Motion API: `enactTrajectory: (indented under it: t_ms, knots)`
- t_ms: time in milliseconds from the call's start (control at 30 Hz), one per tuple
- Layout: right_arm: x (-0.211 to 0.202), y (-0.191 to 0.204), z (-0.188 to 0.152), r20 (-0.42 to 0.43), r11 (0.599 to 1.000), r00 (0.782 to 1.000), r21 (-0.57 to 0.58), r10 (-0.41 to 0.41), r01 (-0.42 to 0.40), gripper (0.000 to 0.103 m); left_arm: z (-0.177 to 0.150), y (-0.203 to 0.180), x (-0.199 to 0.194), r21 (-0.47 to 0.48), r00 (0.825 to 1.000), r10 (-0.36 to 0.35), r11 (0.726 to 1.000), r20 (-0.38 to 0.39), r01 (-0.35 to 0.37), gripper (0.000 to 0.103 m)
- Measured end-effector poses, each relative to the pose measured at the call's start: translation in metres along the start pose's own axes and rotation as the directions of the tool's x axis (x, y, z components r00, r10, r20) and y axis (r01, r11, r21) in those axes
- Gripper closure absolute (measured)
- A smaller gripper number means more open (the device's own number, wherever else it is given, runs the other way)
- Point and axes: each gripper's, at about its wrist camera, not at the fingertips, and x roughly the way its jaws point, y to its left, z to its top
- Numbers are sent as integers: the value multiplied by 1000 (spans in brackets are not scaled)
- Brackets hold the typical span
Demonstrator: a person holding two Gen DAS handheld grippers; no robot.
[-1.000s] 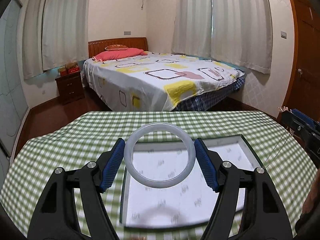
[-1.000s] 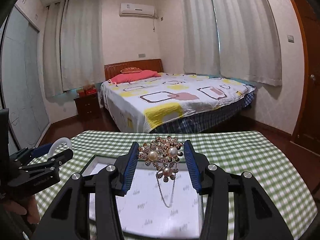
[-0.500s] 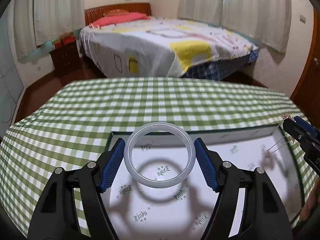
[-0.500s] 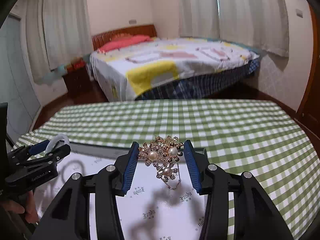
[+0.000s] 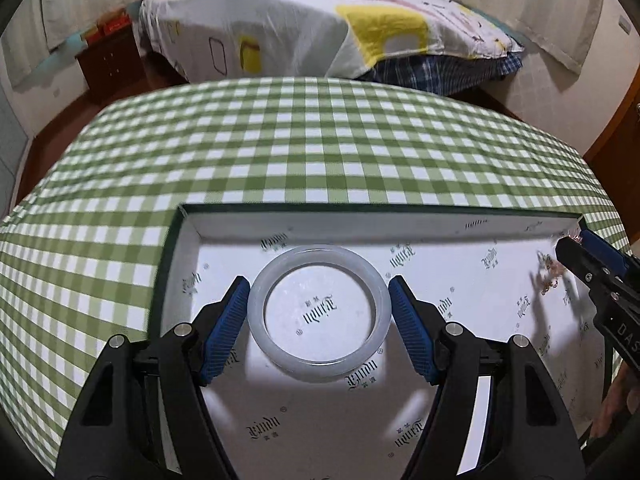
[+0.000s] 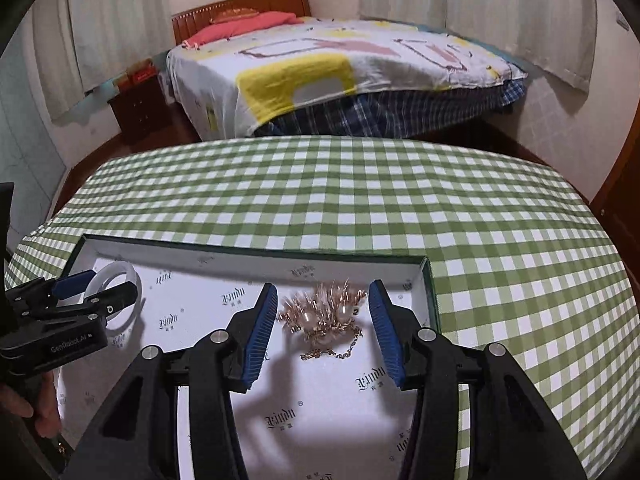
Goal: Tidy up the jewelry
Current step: 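Carry the bangle and brooch into the green box and open both grippers, then move both grippers back over the jewelry row, right above the bead strand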
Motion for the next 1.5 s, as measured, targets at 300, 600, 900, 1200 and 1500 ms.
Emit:
enactTrajectory:
  t_ms: [300, 600, 900, 1200, 1500]
  knots:
    - [-29, -2, -5, 109, 1000, 994, 25, -1, -1, 38, -5, 0, -26, -13, 994, 9, 1000, 108, -7, 24]
    - [-119, 6, -58, 295, 999, 955, 37, 16, -28, 38, -61, -2, -123, -11, 927, 30, 1000, 374, -28, 24]
    - [-180, 24, -141, 342, 1000, 940, 4, 11, -13, 38, -133, -3, -179, -24, 911, 63, 998, 408, -58, 24]
    - [-200, 40, -213, 290, 999, 957, -14, 33, -30, 38, -201, 14, -200, -80, 919, 108, 993, 379, -84, 24]
    - [-203, 54, -249, 243, 998, 968, -22, 60, -57, 38, -253, 25, -214, -112, 923, 147, 987, 355, -114, 24]
